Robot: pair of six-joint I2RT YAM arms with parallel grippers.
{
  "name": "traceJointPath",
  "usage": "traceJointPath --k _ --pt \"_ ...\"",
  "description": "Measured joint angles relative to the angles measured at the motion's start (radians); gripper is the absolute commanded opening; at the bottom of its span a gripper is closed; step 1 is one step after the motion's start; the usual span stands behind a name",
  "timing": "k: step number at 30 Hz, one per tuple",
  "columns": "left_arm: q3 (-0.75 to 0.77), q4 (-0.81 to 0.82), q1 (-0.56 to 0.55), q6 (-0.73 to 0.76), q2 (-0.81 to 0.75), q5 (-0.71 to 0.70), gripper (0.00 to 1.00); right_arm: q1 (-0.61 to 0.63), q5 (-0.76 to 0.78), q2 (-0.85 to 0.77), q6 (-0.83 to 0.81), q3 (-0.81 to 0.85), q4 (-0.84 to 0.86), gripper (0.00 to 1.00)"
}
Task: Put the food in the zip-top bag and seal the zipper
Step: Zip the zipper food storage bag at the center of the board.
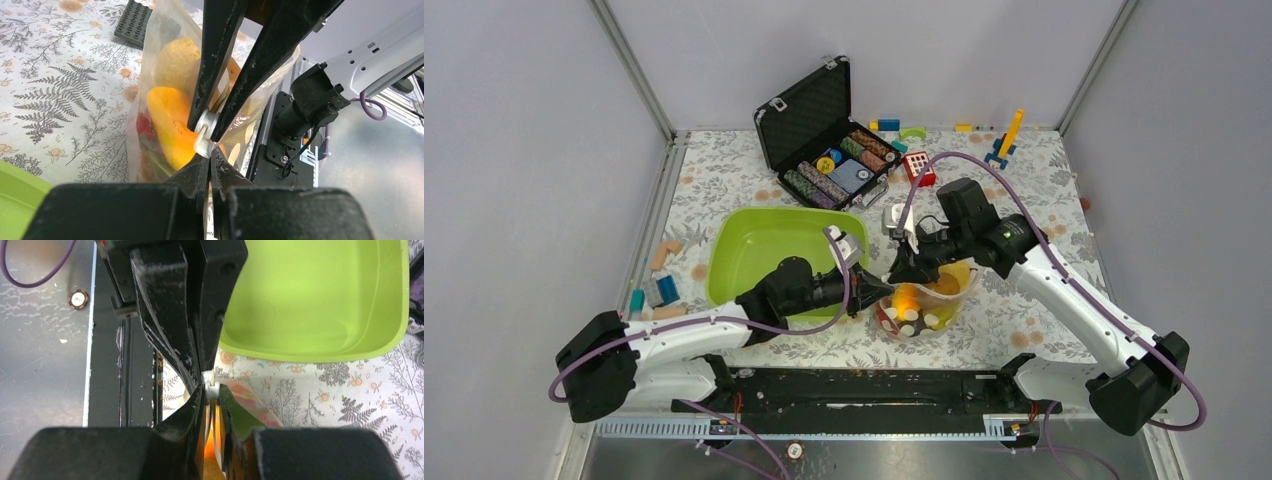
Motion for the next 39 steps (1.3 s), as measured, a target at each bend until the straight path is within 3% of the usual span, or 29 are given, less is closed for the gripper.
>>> traceJointPath --k 21,39 --pt "-0.101 0.053 -0.003 -0.039 -0.100 -0.092 0.00 0.009 0.082 -0.014 -0.001 0.017 -0.049 0.00" --pt "-0.159 -0.009 -0.003 -0.060 -0.234 -0.144 0.00 0.009 0.125 -0.022 -0.005 0.034 -0.091 0.00"
